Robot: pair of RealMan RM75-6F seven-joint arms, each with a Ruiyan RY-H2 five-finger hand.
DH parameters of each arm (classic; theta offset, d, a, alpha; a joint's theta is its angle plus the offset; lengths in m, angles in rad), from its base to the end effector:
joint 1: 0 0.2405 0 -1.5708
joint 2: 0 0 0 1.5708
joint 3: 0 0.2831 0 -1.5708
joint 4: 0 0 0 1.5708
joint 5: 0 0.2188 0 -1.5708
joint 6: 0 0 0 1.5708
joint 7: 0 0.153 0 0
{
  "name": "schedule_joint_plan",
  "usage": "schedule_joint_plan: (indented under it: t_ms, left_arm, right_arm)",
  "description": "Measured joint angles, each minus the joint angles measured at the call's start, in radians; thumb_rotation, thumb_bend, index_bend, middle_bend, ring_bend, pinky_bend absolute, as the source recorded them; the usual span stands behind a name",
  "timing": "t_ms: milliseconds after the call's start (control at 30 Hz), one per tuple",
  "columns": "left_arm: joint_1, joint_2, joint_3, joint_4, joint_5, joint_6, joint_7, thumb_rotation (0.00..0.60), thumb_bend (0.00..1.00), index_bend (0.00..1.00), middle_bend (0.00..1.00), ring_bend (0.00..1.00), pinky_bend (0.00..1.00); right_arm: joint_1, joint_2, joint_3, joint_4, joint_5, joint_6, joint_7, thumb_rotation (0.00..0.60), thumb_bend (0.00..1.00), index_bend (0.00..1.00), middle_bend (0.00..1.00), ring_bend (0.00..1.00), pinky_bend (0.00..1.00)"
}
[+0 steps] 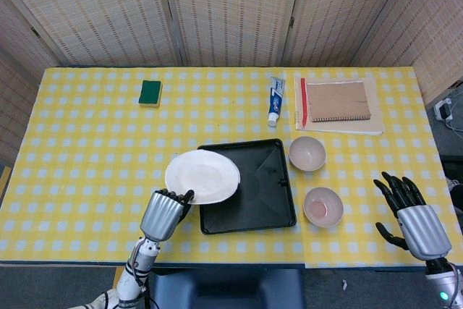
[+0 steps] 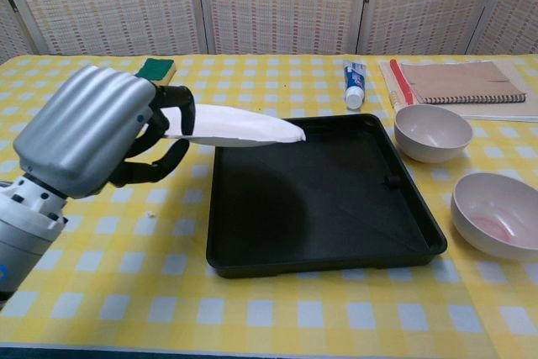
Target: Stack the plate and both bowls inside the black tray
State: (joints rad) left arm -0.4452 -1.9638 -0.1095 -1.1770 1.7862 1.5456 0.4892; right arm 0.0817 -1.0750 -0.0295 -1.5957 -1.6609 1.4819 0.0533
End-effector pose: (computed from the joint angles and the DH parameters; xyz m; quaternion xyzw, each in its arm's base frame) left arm -0.1386 0.2571 -0.0743 -0.6640 -0.1492 -0.5457 0.4890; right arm -0.3313 -0.1725 0.1580 0.6559 -0.3776 0.3851 0.5281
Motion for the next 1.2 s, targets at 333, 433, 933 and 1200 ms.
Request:
schedule_joint_plan:
  t_ms: [333, 433, 933, 1200]
  left_arm:
    - [-0.076, -0.127, -0.039, 0.133, -0.039, -0.081, 0.013, 0.600, 0.48, 0.66, 1.00, 1.00, 1.00]
    - [-0.095, -0.163, -0.052, 0.189, -0.058, -0.099, 0.000, 0.600, 0.48, 0.63, 1.00, 1.00, 1.00]
    - [-0.172, -0.293, -0.056, 0.406, -0.111, -0.140, -0.104, 0.600, 0.50, 0.55, 1.00, 1.00, 1.00]
    - [-0.173, -0.280, -0.039, 0.341, -0.127, -0.171, 0.002, 0.600, 0.30, 0.20, 1.00, 1.00, 1.00]
  right_arm:
    - [-0.002, 0.019, -0.003, 0.012, -0.002, 0.008, 0.051, 0.600, 0.34, 0.00, 0.00, 0.00, 0.00]
    - [-0.003, 0.021, -0.009, 0.018, -0.003, 0.001, 0.056, 0.600, 0.34, 0.00, 0.00, 0.00, 0.00]
    - [-0.027, 0.035, -0.019, 0.035, -0.021, 0.049, 0.118, 0.600, 0.34, 0.00, 0.00, 0.00, 0.00]
    - [-0.024, 0.036, -0.014, 0.040, -0.017, 0.050, 0.149, 0.600, 0.34, 0.00, 0.00, 0.00, 0.00]
